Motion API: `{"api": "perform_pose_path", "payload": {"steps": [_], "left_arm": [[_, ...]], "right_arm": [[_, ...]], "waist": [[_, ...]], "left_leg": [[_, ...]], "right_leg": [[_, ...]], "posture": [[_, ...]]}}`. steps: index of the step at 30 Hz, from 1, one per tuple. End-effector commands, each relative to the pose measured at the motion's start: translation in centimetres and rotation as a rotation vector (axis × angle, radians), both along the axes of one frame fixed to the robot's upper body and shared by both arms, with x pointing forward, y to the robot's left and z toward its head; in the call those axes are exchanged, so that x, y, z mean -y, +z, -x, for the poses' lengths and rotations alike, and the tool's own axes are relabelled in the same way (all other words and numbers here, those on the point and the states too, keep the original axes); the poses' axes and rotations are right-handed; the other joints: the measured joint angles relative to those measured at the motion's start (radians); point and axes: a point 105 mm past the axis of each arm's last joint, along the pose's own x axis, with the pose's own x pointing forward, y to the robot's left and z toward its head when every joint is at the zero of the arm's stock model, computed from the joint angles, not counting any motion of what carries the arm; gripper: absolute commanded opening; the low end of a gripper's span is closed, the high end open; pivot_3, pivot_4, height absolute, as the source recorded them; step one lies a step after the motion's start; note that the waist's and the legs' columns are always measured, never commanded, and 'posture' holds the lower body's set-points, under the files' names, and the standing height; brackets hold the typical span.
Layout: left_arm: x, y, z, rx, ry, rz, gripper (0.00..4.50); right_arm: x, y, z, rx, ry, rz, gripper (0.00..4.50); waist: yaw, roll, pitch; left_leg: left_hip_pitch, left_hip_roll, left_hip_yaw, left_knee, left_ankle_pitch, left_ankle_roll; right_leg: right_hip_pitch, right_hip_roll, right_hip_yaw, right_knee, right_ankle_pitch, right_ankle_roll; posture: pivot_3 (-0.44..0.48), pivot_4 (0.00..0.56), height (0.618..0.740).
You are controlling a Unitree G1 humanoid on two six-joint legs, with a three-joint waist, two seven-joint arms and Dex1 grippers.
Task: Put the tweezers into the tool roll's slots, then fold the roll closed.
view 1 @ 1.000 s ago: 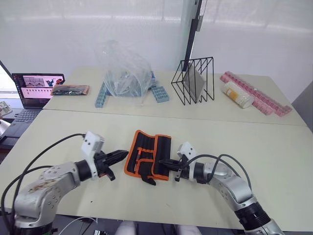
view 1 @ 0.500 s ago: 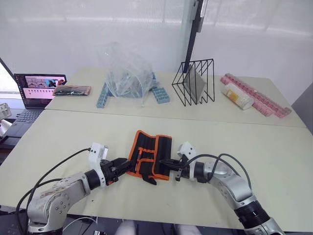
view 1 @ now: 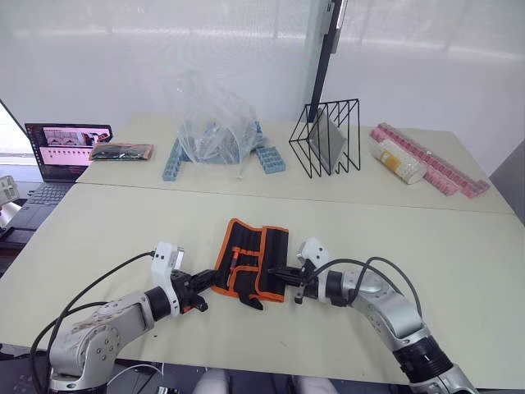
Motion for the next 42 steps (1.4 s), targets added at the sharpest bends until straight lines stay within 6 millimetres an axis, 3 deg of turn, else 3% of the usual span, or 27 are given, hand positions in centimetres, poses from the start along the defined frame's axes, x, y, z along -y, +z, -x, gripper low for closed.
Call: {"api": "perform_pose_path", "payload": {"steps": [1, 2, 6, 11, 20, 29, 36, 42], "left_arm": [[-0.1, 1.9, -0.4, 0.092, 0.005, 0.029, 0.03], [-0.5, 2.9, -0.6, 0.127, 0.016, 0.056, 0.03], [-1.6, 4.8, -0.4, 0.179, 0.028, 0.115, 1.17], [-2.4, 2.4, -0.6, 0.092, 0.062, 0.025, 2.8], [-0.2, 0.0, -0.7, 0.031, 0.012, 0.01, 2.8], [-0.1, 0.5, -0.6, 0.044, 0.007, 0.04, 0.02], [-0.3, 0.9, -1.0, 0.064, 0.009, 0.041, 0.02], [-0.9, 2.7, -1.5, 0.117, -0.041, 0.006, 0.02]], "right_arm": [[1.7, -2.3, -0.5, -0.058, -0.072, 0.092, 0.0], [1.7, -2.4, -0.5, -0.058, -0.07, 0.098, 0.0], [1.7, -2.6, -0.3, -0.059, -0.068, 0.106, 0.0], [1.8, -2.7, -0.2, -0.062, -0.067, 0.11, 0.0], [2.1, -2.5, -0.4, -0.053, -0.077, 0.118, 0.0], [2.1, -2.6, -0.3, -0.046, -0.079, 0.121, 0.0], [1.8, -2.7, -0.1, -0.036, -0.071, 0.128, 0.0], [0.4, -2.6, 0.1, -0.013, -0.051, 0.122, 0.0]], "waist": [[0.0, 0.0, 0.0], [0.0, 0.0, 0.0], [0.0, 0.0, 0.0], [0.0, 0.0, 0.0], [0.001, 0.0, 0.0], [0.001, 0.0, 0.0], [0.002, 0.0, 0.0], [-0.001, 0.0, 0.001]], "left_leg": [[0.0, 0.0, 0.0, 0.0, 0.0, 0.0], [0.0, 0.0, 0.0, 0.0, 0.0, 0.0], [0.0, 0.001, -0.002, 0.0, 0.0, 0.0], [0.0, 0.0, -0.004, 0.0, 0.0, 0.0], [0.0, 0.0, -0.005, -0.001, 0.0, 0.0], [-0.001, 0.001, -0.006, -0.001, 0.0, 0.0], [-0.001, 0.0, -0.006, -0.001, 0.0, 0.0], [-0.001, 0.0, -0.007, -0.002, 0.0, 0.0]], "right_leg": [[0.0, 0.0, 0.0, 0.0, 0.0, 0.0], [0.0, 0.0, 0.0, 0.0, 0.0, 0.0], [0.0, 0.0, 0.0, 0.0, 0.0, 0.0], [0.0, -0.001, 0.0, 0.0, -0.001, 0.002], [0.0, -0.001, 0.0, -0.001, -0.001, 0.001], [0.0, -0.001, 0.0, -0.001, -0.001, 0.001], [0.0, -0.002, 0.0, -0.002, -0.002, 0.003], [-0.001, -0.001, 0.0, -0.002, -0.002, 0.003]], "posture": [[0.0, 0.15, 0.72], [0.0, 0.15, 0.72], [0.0, 0.15, 0.72], [0.0, 0.15, 0.72], [0.0, 0.15, 0.72], [0.0, 0.15, 0.72], [0.0, 0.15, 0.72], [0.0, 0.15, 0.72]]}}
